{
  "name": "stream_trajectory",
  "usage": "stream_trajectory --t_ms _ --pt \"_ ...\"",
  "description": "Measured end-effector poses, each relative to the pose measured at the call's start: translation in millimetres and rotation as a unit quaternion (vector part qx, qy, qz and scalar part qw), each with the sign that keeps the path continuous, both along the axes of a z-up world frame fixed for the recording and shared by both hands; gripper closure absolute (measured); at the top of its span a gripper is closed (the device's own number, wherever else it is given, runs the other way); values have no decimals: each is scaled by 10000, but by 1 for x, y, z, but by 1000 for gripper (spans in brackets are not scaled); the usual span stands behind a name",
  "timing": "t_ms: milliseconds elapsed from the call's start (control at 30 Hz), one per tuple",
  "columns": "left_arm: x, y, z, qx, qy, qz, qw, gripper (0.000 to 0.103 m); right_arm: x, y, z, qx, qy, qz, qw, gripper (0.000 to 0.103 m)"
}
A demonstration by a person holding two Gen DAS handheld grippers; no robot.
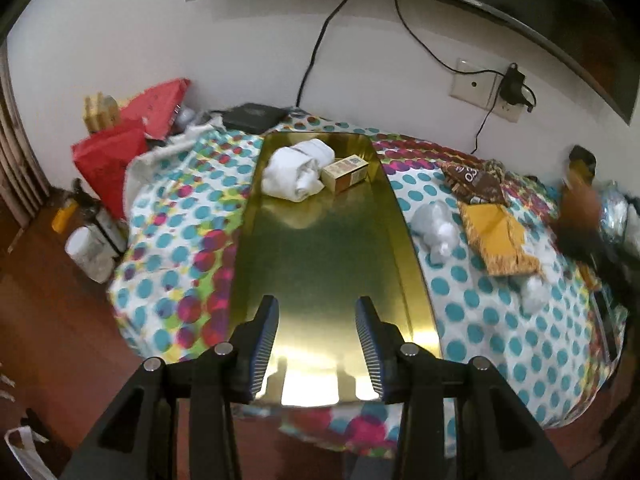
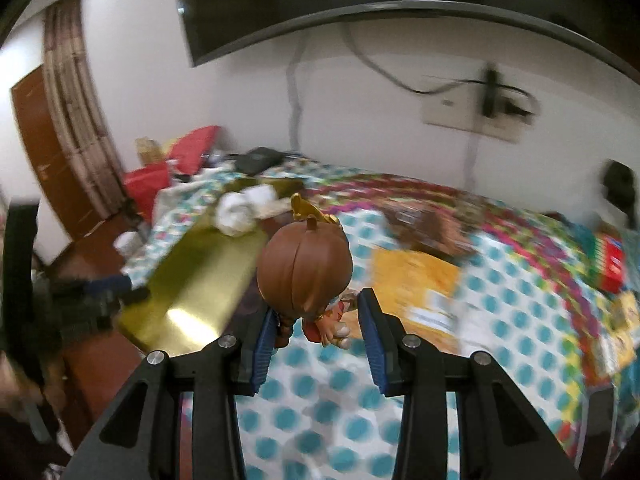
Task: Organize objects
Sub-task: 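Carry the figurine into the gold tray and open the right tool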
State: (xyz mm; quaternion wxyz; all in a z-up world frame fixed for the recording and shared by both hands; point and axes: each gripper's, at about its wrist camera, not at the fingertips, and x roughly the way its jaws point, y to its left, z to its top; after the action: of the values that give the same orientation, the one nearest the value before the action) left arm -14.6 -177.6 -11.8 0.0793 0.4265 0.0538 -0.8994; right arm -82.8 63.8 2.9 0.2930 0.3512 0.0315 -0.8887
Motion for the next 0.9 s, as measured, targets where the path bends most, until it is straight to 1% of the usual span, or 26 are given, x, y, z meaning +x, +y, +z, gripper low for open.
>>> stream_trajectory --t_ms 67,100,200,367,467,533,567,633,733,900 --pt "12 -2 2 -14 60 -14 10000 62 -3 -24 5 5 -36 265 9996 66" --pt "18 -4 3 25 71 -8 10000 62 -5 -38 8 27 -89 423 9991 66" --pt "34 -13 5 -54 120 58 9999 62 -16 -78 8 101 -294 736 9968 66" --pt "48 -32 5 85 162 126 9998 62 -38 -146 -9 421 -603 1054 9917 66" --pt "54 -43 3 154 190 184 9995 61 -44 -180 -25 707 -790 1188 9872 66" --pt "56 -50 2 172 191 189 9995 61 -50 -202 -38 873 -905 1202 9848 66" --pt "56 -53 0 176 168 210 9995 61 -67 -225 -45 926 -968 1179 9839 66" --pt "59 -60 -3 214 143 272 9993 61 -77 -243 -57 1039 -1044 1103 9829 66" --pt "61 -70 -8 258 103 346 9990 61 -90 -260 -70 1174 -1060 1036 9820 66" --pt "59 -77 -15 261 22 365 9990 61 -107 -279 -80 1342 -1065 919 9809 66"
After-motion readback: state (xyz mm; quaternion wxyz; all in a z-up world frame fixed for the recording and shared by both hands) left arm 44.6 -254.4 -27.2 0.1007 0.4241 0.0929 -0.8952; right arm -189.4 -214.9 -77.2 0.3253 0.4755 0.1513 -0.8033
